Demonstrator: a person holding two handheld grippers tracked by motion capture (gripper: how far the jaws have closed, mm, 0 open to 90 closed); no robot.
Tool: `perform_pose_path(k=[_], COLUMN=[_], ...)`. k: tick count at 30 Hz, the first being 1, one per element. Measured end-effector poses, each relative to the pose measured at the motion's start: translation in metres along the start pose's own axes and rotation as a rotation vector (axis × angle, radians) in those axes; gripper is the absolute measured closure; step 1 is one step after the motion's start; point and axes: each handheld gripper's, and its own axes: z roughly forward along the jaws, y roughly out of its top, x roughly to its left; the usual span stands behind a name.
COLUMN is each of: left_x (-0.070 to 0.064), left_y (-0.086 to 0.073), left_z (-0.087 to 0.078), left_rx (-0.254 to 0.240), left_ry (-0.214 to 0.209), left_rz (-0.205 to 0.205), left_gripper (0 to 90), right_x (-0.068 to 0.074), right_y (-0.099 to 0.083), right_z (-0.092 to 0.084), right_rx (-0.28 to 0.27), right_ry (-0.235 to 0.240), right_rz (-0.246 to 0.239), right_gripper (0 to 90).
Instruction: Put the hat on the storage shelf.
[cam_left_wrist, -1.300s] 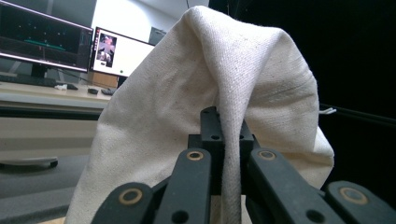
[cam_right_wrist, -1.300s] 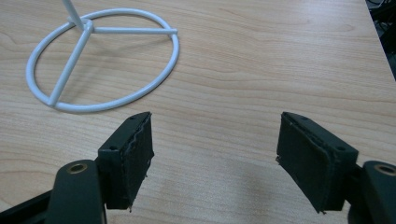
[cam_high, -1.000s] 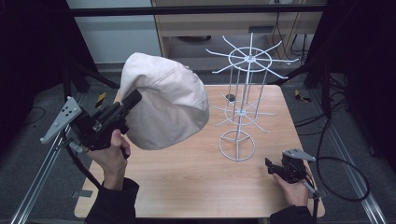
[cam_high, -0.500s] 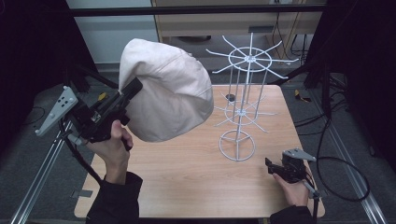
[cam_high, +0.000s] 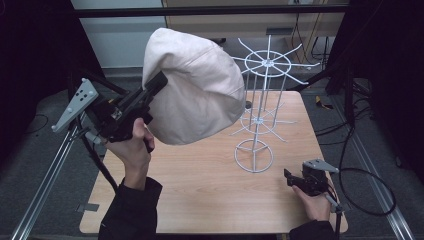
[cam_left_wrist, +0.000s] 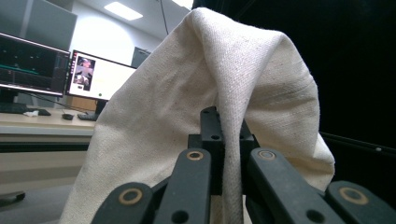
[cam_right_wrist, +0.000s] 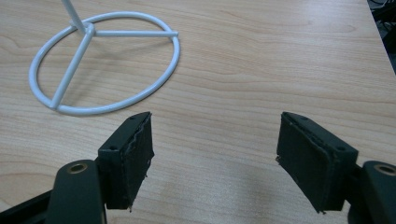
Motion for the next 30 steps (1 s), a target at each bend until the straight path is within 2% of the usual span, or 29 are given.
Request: perform_pose_path(k=[8, 14, 30], left_x=[-0.005, -0.006, 0.006], left_y=[-0.003, -0.007, -0.023], left_z=[0.020, 0.028, 0.043], left_rx=[0.014, 0.031, 0.079], left_ry=[-0.015, -0.011, 0.009], left_rz=[-0.007, 0.001, -0.031], left_gripper=[88.7, 88.7, 88.6], right_x=[0.000, 0.000, 0.000], right_y=[0.000, 0.000, 0.000], right_z=[0.000, 0.000, 0.000], right_rx=[-0.003, -0.003, -0.004], right_ry=[0.004, 0.006, 0.010], right_rz=[0.007, 0.005, 0.015], right_gripper=[27.1, 27.1, 27.1])
